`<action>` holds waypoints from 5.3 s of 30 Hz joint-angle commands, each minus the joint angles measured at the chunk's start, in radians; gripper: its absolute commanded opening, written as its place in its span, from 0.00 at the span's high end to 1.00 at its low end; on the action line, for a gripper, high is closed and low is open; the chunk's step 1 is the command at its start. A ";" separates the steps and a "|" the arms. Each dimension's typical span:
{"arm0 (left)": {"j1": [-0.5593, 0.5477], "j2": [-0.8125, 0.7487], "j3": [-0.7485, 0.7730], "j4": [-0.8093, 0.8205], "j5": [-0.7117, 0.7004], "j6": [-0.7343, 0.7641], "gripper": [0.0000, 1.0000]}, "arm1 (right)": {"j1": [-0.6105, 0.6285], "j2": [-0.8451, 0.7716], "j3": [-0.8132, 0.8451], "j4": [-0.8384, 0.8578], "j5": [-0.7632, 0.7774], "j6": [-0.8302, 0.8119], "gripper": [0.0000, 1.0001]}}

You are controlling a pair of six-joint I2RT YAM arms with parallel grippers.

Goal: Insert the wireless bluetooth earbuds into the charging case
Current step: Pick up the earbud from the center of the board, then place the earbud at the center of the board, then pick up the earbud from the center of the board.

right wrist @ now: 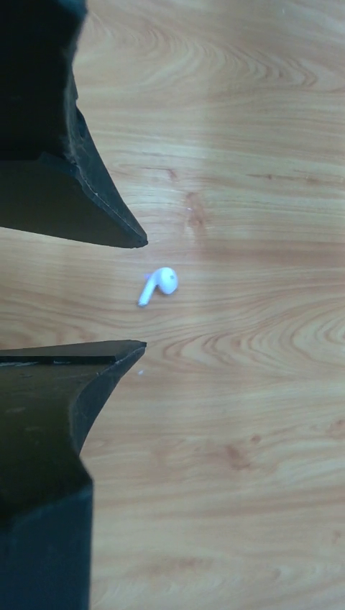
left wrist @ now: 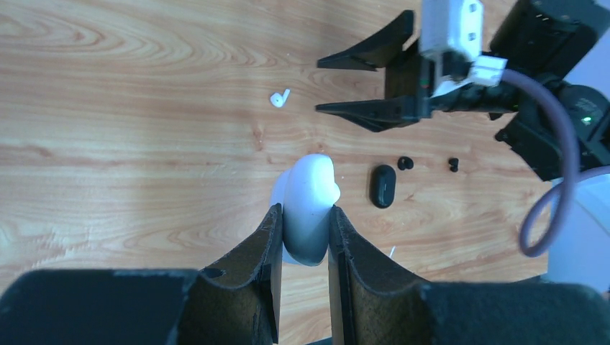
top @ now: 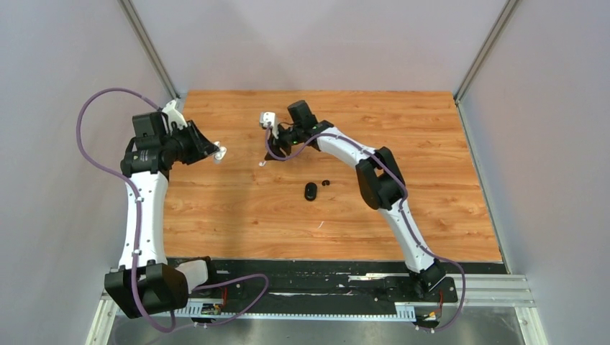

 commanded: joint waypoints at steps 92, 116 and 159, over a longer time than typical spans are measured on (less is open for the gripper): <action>-0.290 0.309 0.211 0.087 0.477 0.299 1.00 | -0.467 -0.851 -0.887 -0.687 -0.115 -1.251 0.48; -0.329 0.356 0.212 0.059 0.472 0.367 1.00 | -0.353 -0.425 -0.671 -0.887 0.104 -1.638 0.64; -0.329 0.334 0.182 0.063 0.424 0.376 1.00 | -0.260 -0.396 -0.698 -0.928 0.082 -1.538 0.69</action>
